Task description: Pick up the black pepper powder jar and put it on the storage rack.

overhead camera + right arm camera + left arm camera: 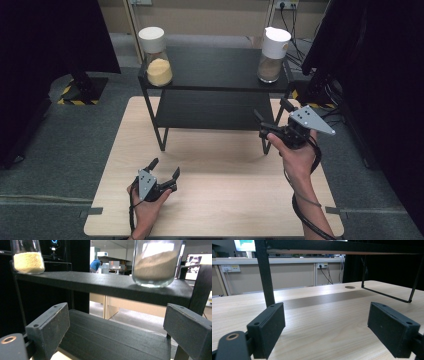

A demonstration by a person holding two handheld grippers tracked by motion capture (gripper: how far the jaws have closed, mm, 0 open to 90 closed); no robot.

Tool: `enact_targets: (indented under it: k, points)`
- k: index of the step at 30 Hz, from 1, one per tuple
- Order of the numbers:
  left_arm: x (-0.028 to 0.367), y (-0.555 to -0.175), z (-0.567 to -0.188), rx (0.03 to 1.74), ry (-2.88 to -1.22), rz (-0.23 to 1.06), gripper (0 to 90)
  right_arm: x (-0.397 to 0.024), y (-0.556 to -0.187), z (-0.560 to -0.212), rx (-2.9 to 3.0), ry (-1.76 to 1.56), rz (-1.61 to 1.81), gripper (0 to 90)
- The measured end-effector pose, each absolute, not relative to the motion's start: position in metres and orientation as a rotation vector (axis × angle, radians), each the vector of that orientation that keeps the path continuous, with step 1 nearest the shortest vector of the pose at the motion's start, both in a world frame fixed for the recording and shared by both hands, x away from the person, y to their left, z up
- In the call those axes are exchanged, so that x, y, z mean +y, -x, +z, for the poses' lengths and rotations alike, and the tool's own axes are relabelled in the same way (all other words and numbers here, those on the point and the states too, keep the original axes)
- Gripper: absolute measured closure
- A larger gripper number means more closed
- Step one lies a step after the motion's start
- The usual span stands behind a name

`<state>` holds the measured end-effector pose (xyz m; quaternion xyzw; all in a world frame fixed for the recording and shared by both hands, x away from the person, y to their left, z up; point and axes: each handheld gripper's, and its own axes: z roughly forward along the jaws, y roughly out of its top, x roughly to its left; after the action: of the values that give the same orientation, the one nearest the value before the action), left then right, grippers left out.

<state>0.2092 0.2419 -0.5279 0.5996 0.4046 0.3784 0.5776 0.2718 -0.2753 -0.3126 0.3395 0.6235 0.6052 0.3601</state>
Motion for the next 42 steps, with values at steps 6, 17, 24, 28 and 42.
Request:
enact_targets:
  k: [6,17,24,28,42]
  points:
    - [0.242,-0.209,-0.528,0.948,-1.401,0.884,14.0,-0.276,-0.268,-0.324,1.617,-0.882,1.559,6.9]
    - [0.242,-0.209,-0.528,0.948,-1.401,0.884,14.0,-0.278,-0.260,-0.343,1.627,-0.900,1.558,6.8]
    - [0.242,-0.209,-0.528,0.948,-1.401,0.885,14.0,-0.280,-0.255,-0.356,1.643,-0.915,1.559,6.8]
    - [0.242,-0.209,-0.528,0.948,-1.401,0.885,14.1,-0.280,-0.252,-0.362,1.645,-0.915,1.560,6.8]
    - [0.242,-0.209,-0.528,0.948,-1.401,0.884,14.1,-0.278,-0.244,-0.384,1.680,-0.931,1.556,6.8]
